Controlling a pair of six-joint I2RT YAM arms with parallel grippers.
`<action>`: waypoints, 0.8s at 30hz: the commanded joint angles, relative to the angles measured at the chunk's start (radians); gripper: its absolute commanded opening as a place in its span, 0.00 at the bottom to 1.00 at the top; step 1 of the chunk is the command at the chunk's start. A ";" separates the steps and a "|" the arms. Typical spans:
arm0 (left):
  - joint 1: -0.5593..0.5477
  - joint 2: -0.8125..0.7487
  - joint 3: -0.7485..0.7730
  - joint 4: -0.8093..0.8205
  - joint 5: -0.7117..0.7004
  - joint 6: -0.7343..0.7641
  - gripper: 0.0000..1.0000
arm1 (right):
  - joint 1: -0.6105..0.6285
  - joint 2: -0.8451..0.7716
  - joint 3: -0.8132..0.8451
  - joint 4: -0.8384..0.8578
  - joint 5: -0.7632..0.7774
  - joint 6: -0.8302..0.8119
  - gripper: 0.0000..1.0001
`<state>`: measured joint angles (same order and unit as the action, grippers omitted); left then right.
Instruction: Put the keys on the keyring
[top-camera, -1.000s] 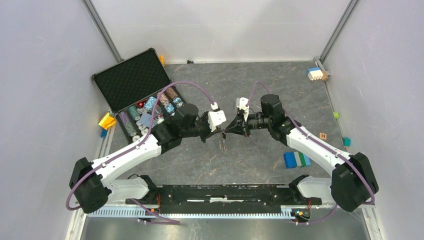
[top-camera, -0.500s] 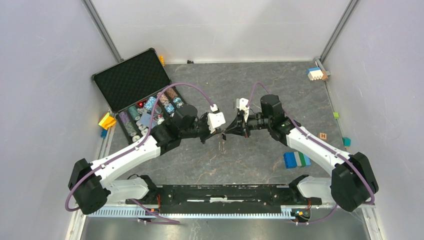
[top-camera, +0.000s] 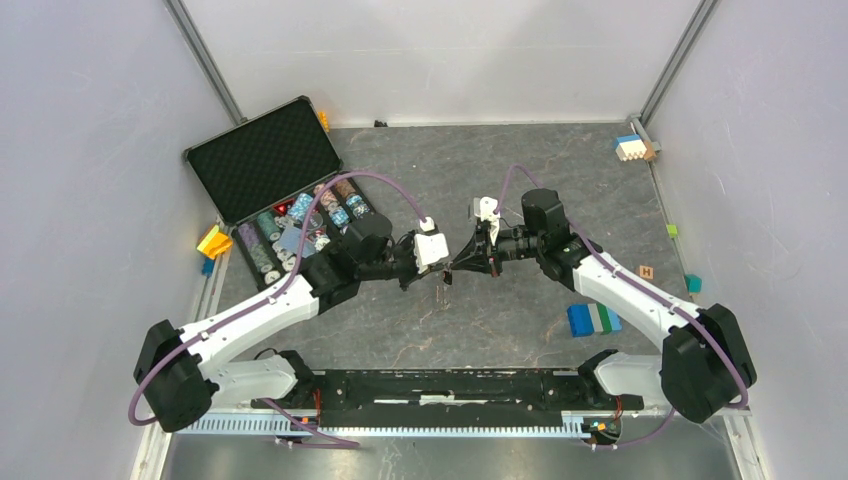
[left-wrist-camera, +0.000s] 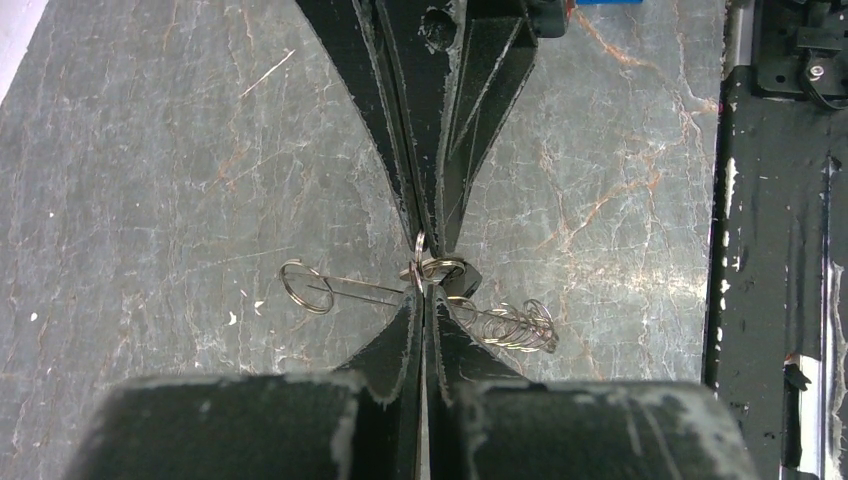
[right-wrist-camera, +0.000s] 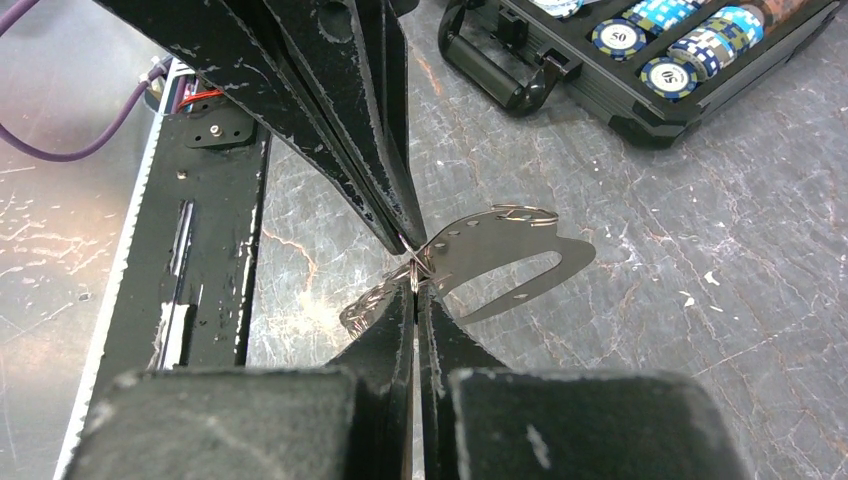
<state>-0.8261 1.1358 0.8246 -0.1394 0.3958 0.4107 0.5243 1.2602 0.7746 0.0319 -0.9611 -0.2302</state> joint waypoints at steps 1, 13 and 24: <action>-0.007 -0.035 -0.008 0.032 0.097 0.051 0.02 | -0.023 0.013 0.002 0.026 0.021 -0.002 0.00; -0.007 -0.025 -0.008 0.032 0.104 0.059 0.02 | -0.023 0.008 0.009 0.031 -0.027 0.009 0.00; -0.007 -0.010 -0.006 0.032 0.106 0.065 0.02 | -0.021 -0.001 0.006 0.051 -0.072 0.031 0.00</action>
<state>-0.8261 1.1358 0.8112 -0.1314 0.4290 0.4446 0.5137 1.2728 0.7734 0.0219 -1.0214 -0.2085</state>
